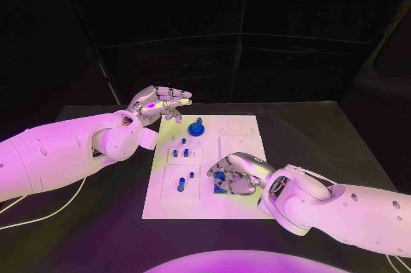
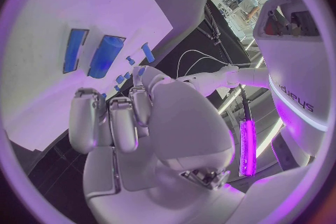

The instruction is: Assemble the parts on the task board

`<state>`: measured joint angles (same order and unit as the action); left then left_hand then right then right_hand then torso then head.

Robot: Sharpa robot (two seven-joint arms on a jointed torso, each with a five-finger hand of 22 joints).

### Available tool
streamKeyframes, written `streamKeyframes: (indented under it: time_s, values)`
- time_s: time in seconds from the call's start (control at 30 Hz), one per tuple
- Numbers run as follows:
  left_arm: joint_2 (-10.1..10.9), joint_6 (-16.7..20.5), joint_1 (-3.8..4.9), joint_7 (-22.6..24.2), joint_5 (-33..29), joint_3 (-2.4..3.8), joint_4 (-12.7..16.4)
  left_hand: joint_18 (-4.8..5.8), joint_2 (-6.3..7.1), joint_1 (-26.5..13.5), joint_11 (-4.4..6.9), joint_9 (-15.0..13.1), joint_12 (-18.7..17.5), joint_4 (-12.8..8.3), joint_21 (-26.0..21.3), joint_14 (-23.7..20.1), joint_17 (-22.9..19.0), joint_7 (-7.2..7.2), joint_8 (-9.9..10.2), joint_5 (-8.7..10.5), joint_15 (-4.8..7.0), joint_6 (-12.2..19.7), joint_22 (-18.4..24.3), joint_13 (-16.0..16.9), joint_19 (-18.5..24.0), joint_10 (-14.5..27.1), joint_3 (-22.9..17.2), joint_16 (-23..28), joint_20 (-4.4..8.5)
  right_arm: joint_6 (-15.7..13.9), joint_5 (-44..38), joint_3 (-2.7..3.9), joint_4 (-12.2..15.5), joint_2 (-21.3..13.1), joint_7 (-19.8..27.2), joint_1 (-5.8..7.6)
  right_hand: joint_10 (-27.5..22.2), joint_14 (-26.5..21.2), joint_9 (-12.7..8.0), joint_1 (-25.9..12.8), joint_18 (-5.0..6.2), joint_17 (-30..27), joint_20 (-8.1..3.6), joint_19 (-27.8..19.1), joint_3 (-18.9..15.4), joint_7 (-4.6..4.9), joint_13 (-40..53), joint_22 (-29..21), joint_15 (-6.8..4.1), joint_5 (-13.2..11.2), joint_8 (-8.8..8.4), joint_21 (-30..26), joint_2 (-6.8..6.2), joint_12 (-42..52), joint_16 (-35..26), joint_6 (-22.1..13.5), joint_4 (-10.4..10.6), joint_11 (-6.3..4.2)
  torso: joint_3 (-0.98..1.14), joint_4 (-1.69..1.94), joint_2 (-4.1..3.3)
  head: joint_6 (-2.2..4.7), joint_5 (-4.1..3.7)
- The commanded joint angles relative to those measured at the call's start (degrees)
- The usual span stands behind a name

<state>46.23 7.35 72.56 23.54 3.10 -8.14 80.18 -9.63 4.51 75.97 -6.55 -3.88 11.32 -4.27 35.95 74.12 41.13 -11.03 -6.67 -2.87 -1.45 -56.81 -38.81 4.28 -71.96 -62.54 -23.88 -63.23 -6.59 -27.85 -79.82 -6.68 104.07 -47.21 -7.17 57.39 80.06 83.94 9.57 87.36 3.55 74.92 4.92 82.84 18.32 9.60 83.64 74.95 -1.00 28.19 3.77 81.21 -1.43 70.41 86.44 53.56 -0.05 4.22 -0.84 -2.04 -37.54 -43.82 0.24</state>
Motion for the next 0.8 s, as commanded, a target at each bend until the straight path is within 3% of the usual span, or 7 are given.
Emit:
streamKeyframes:
  time_s: [0.03,0.1,0.2,0.53,0.8]
  values:
    - [0.0,-0.1,0.09,0.6,-0.1,0.05,-0.1,-0.78,-0.08,-0.3,0.0,0.0,0.3,0.0,-0.4,-0.3,0.0,0.07,-0.2,0.04,0.12,0.4,0.1,0.1,0.2,0.2,0.4,-0.3,-0.21,0.0,-5.5,0.05,-0.3,1.0,-3.6,0.08,0.7,4.8,-1.8,-4.7,-0.27,9.0,0.46,0.0,8.0,0.3,-6.8,0.9,0.22,1.0,-0.17,0.4,-3.14,1.4,0.3,0.4,-0.7,-0.34,0.08,0.14,-0.04,-0.05,0.27]
    - [0.0,-0.1,0.09,0.6,-0.1,0.05,-0.1,-0.78,-0.08,-0.3,0.0,0.0,0.3,0.0,-0.4,-0.3,0.0,0.07,-0.2,0.04,0.12,0.4,0.1,0.1,0.2,0.2,0.4,-0.3,-0.21,-0.4,-6.7,0.07,-0.4,1.7,-5.2,0.08,1.0,4.8,-2.8,-6.3,-0.33,9.2,0.3,0.2,12.7,-0.14,-6.6,1.3,0.35,1.0,-0.05,0.7,-3.57,1.9,0.4,0.4,-1.6,-0.58,0.07,0.19,-0.04,-0.06,0.39]
    - [0.0,-0.1,0.09,0.6,-0.1,0.05,-0.2,-0.78,-0.08,-0.3,0.0,0.0,0.3,0.0,-0.4,-0.3,0.0,0.07,-0.2,0.04,0.12,0.4,0.1,0.1,0.2,0.2,0.4,-0.3,-0.21,-0.1,-7.6,0.1,-0.8,3.0,-6.8,0.09,1.1,4.8,-3.7,-8.2,-0.37,9.4,0.29,0.2,15.8,-0.31,-6.5,1.5,0.26,0.7,-0.15,0.9,-4.27,2.2,0.5,0.6,-2.4,-0.52,0.04,0.09,-0.01,-0.08,0.58]
    - [-0.6,-0.3,0.09,0.5,-0.1,0.05,-0.5,-0.78,-0.08,-0.3,0.0,0.0,0.3,0.0,-0.4,-0.3,0.0,0.07,-0.2,0.04,0.12,0.4,0.1,0.1,0.2,0.2,0.4,-0.3,-0.21,4.6,-7.9,0.22,-4.9,8.2,-8.9,0.14,1.2,4.8,-4.4,-12.5,-0.33,9.1,0.46,0.1,15.4,-0.43,-6.5,1.3,0.28,-5.5,0.21,0.7,-3.95,2.4,0.4,2.5,-1.2,-0.52,0.01,0.18,-0.02,-0.11,0.83]
    - [-0.6,-0.3,0.12,0.5,-0.1,0.05,-0.4,-0.78,-0.08,-0.3,0.0,0.0,0.3,0.0,-0.4,-0.3,0.0,0.07,-0.2,0.04,0.12,0.4,0.1,0.1,0.2,0.2,0.4,-0.3,-0.21,4.2,-8.5,0.25,-6.6,10.7,-8.8,0.14,1.3,4.8,-4.7,-12.5,-0.33,9.2,0.43,0.1,15.2,-0.46,-6.3,1.3,0.26,-6.5,-0.07,0.7,-3.7,2.6,0.4,2.5,-1.5,-0.54,0.03,0.07,-0.09,-0.36,1.56]
